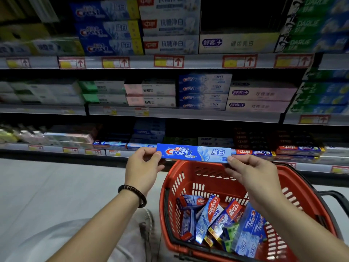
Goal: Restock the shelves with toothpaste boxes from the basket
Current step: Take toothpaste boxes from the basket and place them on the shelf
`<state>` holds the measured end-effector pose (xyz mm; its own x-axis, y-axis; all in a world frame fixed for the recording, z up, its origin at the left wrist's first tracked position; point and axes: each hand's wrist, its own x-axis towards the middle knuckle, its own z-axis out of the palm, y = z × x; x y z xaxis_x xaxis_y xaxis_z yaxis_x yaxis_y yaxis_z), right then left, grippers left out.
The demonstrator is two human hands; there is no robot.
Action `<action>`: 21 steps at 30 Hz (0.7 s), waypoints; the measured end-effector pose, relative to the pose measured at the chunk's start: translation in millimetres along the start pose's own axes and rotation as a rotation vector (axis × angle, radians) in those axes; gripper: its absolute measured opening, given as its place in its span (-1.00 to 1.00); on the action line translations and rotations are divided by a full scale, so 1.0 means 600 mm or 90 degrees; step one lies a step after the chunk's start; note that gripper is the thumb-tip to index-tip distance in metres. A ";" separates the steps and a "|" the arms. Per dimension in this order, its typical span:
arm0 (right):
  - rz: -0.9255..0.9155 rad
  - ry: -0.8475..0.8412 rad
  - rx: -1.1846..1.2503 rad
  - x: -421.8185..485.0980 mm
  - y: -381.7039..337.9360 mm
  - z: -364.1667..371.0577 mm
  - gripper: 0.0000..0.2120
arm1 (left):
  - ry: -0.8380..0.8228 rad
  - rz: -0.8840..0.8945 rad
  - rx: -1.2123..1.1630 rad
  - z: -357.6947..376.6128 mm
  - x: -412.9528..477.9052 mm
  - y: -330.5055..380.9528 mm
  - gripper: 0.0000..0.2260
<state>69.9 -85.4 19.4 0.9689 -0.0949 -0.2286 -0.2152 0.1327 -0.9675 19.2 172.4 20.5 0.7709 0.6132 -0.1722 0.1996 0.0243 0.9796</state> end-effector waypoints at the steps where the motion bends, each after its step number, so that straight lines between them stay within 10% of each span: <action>1: 0.004 -0.002 0.010 -0.002 0.002 0.005 -0.93 | 0.001 -0.001 -0.004 -0.009 0.002 0.002 -0.96; 21: 0.016 -0.061 -0.123 0.057 0.041 0.205 -0.88 | -0.127 -0.107 0.109 -0.157 0.152 0.043 -0.71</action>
<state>112.6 36.0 1.0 0.9681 0.0011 -0.2506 -0.2501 -0.0593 -0.9664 37.9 303.5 39.9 0.8191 0.4438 -0.3634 0.4199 -0.0322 0.9070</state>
